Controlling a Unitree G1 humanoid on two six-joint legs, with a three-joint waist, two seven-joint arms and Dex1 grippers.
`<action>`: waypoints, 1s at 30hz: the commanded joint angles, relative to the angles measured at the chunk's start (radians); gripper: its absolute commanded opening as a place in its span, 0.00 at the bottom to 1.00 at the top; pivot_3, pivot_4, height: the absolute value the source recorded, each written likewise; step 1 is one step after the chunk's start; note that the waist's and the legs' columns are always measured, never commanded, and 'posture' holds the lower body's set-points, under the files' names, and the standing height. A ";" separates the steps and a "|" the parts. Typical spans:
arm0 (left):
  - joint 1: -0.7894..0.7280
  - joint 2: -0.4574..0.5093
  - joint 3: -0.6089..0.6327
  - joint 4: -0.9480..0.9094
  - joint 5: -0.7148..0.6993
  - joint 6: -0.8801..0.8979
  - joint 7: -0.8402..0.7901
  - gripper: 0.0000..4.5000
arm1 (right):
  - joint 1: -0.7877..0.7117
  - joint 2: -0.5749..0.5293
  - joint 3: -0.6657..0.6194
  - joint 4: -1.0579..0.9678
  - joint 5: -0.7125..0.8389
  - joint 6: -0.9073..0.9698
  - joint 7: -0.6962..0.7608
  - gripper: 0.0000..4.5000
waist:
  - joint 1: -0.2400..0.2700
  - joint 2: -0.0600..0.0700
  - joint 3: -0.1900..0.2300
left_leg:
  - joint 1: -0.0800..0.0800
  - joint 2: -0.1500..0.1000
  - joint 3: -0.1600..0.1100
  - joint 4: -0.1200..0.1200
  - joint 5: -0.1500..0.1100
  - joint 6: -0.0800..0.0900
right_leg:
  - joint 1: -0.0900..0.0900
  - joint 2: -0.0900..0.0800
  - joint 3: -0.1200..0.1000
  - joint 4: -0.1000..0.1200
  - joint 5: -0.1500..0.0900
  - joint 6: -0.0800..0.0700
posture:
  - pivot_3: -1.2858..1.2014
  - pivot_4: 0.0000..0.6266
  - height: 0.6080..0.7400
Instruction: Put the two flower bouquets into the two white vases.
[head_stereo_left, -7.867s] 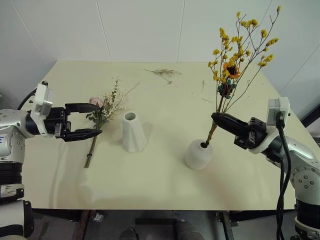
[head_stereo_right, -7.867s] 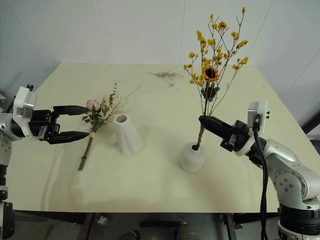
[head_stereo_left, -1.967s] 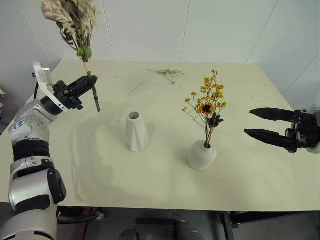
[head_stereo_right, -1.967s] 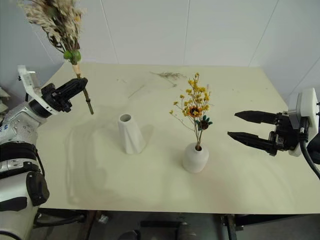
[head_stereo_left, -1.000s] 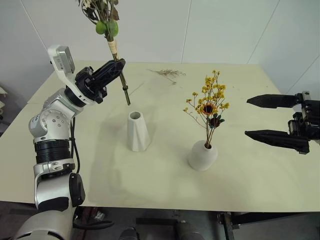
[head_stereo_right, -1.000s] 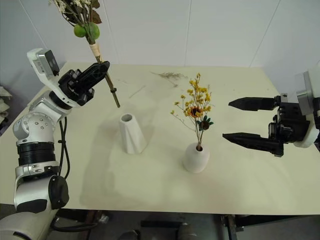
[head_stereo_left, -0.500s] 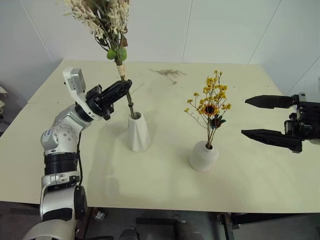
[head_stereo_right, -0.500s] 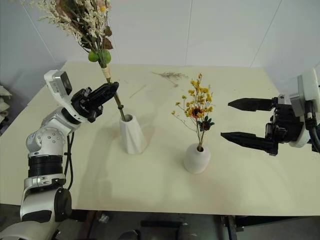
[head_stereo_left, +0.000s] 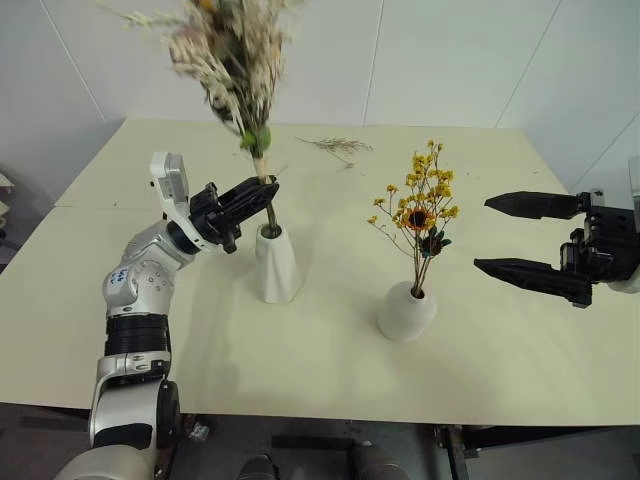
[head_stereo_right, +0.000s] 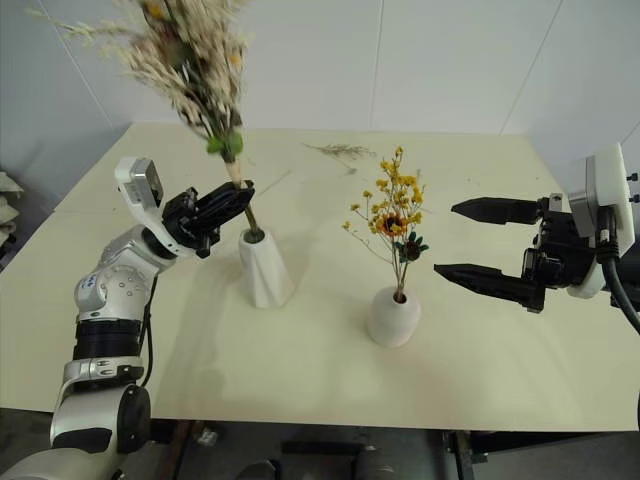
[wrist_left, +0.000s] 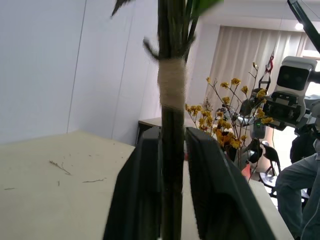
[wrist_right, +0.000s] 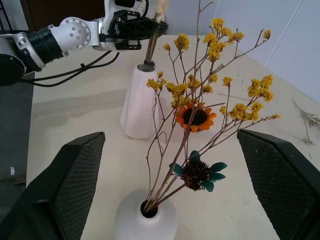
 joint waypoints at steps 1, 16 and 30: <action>0.008 0.026 0.018 -0.027 0.004 -0.032 -0.007 0.48 | 0.000 0.009 -0.043 -0.024 0.015 -0.012 -0.010 1.00 | 0.001 0.000 0.000 | 0.000 0.000 0.000 0.000 0.000 0.000 | 0.000 0.000 0.000 0.000 0.000 0.000 | 0.52 0.24 1.00; 0.049 0.251 -0.127 0.169 0.314 -0.374 -0.189 0.75 | -0.013 0.055 -0.001 -0.006 -0.013 -0.045 -0.010 1.00 | 0.003 0.000 0.000 | 0.000 0.000 0.001 -0.001 0.000 0.000 | 0.000 0.000 0.000 -0.001 0.000 -0.001 | 0.52 0.24 1.00; 0.046 0.397 -0.072 0.122 0.230 -0.243 -0.332 0.75 | 0.048 0.035 -0.032 0.123 -0.112 -0.135 0.087 1.00 | -0.002 0.000 0.000 | -0.001 0.001 0.001 -0.004 0.000 0.001 | -0.003 0.000 0.000 -0.001 -0.001 -0.001 | 0.52 0.24 1.00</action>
